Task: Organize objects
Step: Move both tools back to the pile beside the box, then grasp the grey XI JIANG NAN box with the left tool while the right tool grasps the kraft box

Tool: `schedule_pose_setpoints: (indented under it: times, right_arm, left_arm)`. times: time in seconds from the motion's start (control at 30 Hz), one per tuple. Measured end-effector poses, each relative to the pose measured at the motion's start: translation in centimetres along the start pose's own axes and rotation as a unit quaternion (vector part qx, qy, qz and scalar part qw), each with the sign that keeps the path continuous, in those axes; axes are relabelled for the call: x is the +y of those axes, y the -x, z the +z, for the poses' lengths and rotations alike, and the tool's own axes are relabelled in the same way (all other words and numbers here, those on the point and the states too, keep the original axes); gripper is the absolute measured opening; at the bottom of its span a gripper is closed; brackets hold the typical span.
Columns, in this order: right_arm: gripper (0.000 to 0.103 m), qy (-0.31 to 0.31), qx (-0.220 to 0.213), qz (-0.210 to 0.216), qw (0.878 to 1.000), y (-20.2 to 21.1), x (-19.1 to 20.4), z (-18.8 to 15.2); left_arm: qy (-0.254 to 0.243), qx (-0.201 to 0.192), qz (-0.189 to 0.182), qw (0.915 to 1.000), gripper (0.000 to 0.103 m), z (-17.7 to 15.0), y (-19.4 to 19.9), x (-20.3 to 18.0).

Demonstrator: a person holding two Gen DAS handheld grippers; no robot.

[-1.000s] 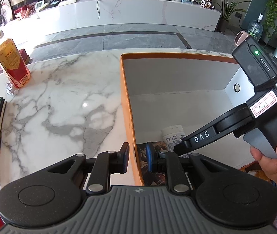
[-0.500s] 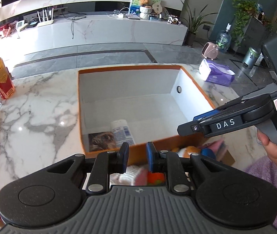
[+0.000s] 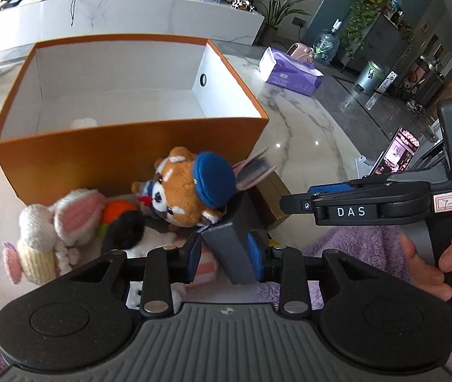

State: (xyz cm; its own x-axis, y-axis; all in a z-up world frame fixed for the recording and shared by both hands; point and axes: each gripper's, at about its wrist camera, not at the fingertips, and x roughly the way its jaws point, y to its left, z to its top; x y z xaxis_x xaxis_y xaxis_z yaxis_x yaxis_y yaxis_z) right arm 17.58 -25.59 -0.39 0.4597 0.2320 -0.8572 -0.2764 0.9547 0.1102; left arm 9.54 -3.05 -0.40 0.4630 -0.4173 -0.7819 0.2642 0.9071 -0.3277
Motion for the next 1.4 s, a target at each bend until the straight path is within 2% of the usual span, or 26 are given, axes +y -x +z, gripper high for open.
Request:
schedule_pose_setpoints:
  times: [0.1, 0.23, 0.33, 0.43, 0.5, 0.6, 0.93, 1.0, 1.07, 1.2, 1.4]
  right_arm:
    - [0.049, -0.01, 0.003, -0.001, 1.0, -0.8, -0.9, -0.8]
    - [0.06, -0.004, -0.004, 0.001, 1.0, -1.7, -1.3, -1.2]
    - [0.062, 0.001, -0.009, 0.003, 1.0, -2.1, -1.5, -1.1]
    - [0.066, -0.001, -0.011, 0.016, 1.0, -2.7, -1.8, -0.9]
    - [0.066, -0.002, -0.008, 0.022, 1.0, -3.1, -2.2, -0.8]
    - [0.066, -0.012, -0.001, 0.041, 0.999, -3.8, -2.6, -0.5]
    - [0.065, -0.038, 0.016, 0.069, 0.997, -6.0, -3.4, 0.0]
    - [0.062, -0.044, 0.02, 0.071, 0.996, -6.2, -3.5, -0.1]
    - [0.054, -0.043, 0.027, 0.07, 0.996, -6.3, -3.6, -0.3]
    - [0.053, -0.043, 0.031, 0.081, 0.995, -6.2, -3.5, -0.7]
    - [0.053, -0.048, 0.033, 0.086, 0.995, -6.5, -3.6, -0.8]
  left_arm:
    - [0.013, 0.011, -0.008, 0.9998, 0.047, -0.5, -1.5, -0.6]
    - [0.025, 0.026, 0.014, 0.9993, 0.052, -0.6, -3.2, -1.0]
    - [0.025, 0.028, 0.037, 0.9986, 0.06, -0.6, -4.0, -1.4]
    - [0.017, 0.031, 0.041, 0.9986, 0.064, -0.6, -4.6, -1.7]
    - [0.017, 0.031, 0.041, 0.9985, 0.065, -0.5, -5.0, -1.8]
    - [0.014, 0.026, 0.037, 0.9989, 0.072, -0.2, -5.5, -1.8]
    - [0.014, 0.028, 0.034, 0.9989, 0.073, 0.0, -6.7, -1.6]
    - [0.018, 0.036, 0.039, 0.9985, 0.075, 0.0, -7.1, -1.4]
    - [0.024, 0.051, 0.05, 0.9971, 0.077, 0.0, -7.7, -1.3]
    - [0.01, 0.054, 0.063, 0.9965, 0.078, -0.2, -8.2, -1.5]
    - [0.005, 0.063, 0.066, 0.9958, 0.084, 0.1, -8.7, -1.7]
